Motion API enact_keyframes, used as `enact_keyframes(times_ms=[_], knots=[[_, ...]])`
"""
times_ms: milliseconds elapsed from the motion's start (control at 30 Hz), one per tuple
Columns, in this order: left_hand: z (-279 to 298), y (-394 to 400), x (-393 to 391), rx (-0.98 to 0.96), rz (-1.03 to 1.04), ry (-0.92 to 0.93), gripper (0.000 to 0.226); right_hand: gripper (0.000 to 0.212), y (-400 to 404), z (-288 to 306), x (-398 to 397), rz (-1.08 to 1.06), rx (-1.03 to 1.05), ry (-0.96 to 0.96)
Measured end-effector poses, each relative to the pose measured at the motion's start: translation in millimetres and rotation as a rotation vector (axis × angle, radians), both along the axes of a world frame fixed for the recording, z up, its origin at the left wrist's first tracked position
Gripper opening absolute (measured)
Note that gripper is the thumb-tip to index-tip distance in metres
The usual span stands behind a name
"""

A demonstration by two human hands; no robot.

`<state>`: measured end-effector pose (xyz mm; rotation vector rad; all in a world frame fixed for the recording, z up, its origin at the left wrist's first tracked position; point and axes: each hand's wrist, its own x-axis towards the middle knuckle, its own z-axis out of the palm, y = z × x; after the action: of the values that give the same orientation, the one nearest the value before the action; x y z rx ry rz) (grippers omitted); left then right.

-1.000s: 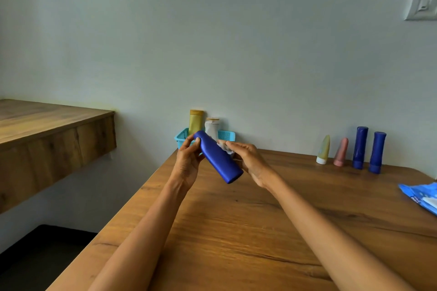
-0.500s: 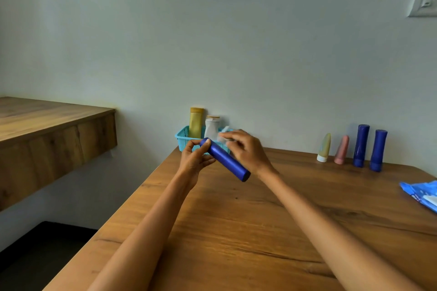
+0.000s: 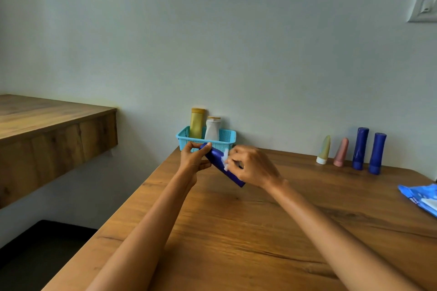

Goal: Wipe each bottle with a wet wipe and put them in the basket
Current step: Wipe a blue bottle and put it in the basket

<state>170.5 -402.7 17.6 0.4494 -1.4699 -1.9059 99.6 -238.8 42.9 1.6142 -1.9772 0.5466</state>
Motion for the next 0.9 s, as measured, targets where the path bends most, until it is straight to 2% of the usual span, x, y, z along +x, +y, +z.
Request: enact_keyframes(times_ms=[100, 200, 533, 667, 733, 900], knots=[[1.1, 5.9, -0.7, 0.016, -0.028, -0.041, 0.02, 0.034, -16.6, 8.2, 4.4, 0.012, -0.022, -0.109], [6.0, 6.6, -0.2, 0.105, -0.011, -0.024, 0.017, 0.04, -28.7, 8.8, 8.5, 0.009, 0.042, -0.123], [4.8, -5.7, 5.7, 0.246, 0.202, 0.044, 0.022, 0.029, -2.7, -7.0, -1.5, 0.049, -0.005, -0.007], [3.2, -9.4, 7.3, 0.252, 0.229, 0.033, 0.023, 0.027, 12.3, -22.3, -8.0, 0.016, -0.058, -0.05], [2.3, -10.6, 7.2, 0.244, 0.244, 0.038, 0.023, 0.023, 15.3, -27.6, -10.8, 0.008, -0.151, -0.183], [3.4, -6.8, 5.6, 0.259, 0.246, 0.111, 0.022, 0.022, 4.0, -25.5, -11.3, -0.136, -0.56, -0.805]])
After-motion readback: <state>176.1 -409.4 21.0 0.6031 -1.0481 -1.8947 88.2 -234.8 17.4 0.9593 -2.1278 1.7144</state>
